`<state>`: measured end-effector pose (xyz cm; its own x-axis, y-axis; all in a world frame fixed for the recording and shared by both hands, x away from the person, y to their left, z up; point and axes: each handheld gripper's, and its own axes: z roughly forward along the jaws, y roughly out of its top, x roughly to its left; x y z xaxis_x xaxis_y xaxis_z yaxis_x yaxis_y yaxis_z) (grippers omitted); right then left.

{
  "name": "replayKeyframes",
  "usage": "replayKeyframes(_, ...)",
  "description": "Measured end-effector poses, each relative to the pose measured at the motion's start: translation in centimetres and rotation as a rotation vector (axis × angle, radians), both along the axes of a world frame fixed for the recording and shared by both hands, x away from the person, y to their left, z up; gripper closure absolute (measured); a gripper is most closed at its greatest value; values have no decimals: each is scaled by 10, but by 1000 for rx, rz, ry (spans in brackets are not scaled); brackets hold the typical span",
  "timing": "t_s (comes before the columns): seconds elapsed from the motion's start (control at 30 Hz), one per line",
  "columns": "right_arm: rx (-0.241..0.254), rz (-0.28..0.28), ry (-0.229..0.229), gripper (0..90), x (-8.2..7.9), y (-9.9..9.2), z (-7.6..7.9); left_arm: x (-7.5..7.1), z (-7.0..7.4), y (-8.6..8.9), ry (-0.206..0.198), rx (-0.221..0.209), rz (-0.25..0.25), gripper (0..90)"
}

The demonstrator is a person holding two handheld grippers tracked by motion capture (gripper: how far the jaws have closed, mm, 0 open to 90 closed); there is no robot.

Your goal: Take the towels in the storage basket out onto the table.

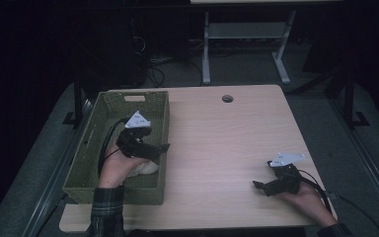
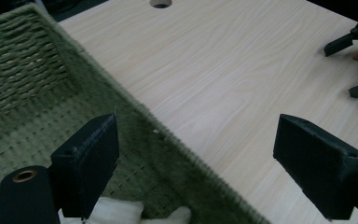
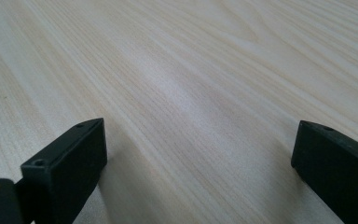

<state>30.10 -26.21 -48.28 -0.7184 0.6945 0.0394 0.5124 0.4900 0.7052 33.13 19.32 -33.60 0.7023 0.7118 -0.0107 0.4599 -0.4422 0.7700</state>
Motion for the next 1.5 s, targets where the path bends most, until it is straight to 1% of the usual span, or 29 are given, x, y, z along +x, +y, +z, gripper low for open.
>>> replayKeyframes(0.07,0,0,0,29,0,0,0,0,0,3,0,1,4,136)
replayKeyframes(0.1,0,0,0,29,0,0,0,-1,0,8,-3,1,11,136)
replayKeyframes(0.13,0,0,0,29,0,0,0,-1,0,8,-3,1,11,136)
replayKeyframes(0.27,0,0,0,29,0,0,0,0,-4,20,-9,23,29,136)
replayKeyframes(0.43,0,0,1,29,0,0,0,1,-8,28,-1,39,43,136)
replayKeyframes(0.5,0,0,0,29,0,0,0,1,-12,34,2,37,59,136)
replayKeyframes(0.6,0,0,0,29,0,0,0,1,-14,39,5,38,68,136)
replayKeyframes(0.63,-1,0,0,29,0,0,0,1,-16,45,7,46,74,136)
replayKeyframes(0.67,0,0,0,29,0,0,0,2,-17,47,8,54,77,137)
replayKeyframes(0.73,0,0,0,29,0,0,0,2,-18,50,9,56,81,136)
replayKeyframes(0.83,-1,0,0,29,0,0,0,3,-22,58,10,78,86,136)
replayKeyframes(0.87,-1,0,0,29,0,0,0,3,-22,58,10,78,86,136)
replayKeyframes(0.9,-1,0,0,29,0,0,0,3,-25,62,11,95,95,136)
replayKeyframes(0.93,-1,0,0,29,0,0,0,3,-25,62,11,95,95,136)
replayKeyframes(1.03,-1,0,0,29,0,0,0,7,-32,69,11,119,100,136)
replayKeyframes(1.07,-1,0,0,29,0,0,0,7,-32,69,11,119,100,136)
replayKeyframes(1.1,-1,0,0,29,0,0,0,9,-36,72,13,132,108,136)
replayKeyframes(1.13,-1,0,0,29,0,0,0,9,-36,72,13,132,108,136)
replayKeyframes(1.17,-1,0,0,29,0,0,0,10,-40,75,20,145,109,136)
replayKeyframes(1.2,-1,0,0,29,0,0,0,10,-40,75,20,145,109,136)
replayKeyframes(1.27,-1,0,0,29,0,0,0,12,-45,79,31,141,104,136)
replayKeyframes(1.33,-1,0,0,29,0,0,0,13,-48,81,41,141,112,136)
replayKeyframes(1.4,-1,0,0,29,0,0,0,14,-53,82,57,156,104,136)
replayKeyframes(1.43,-1,0,0,29,0,0,0,14,-53,82,57,156,104,136)
replayKeyframes(1.47,-1,0,0,29,0,0,0,14,-57,82,76,177,101,136)
replayKeyframes(1.5,-1,0,0,29,0,0,0,15,-59,82,82,188,99,136)
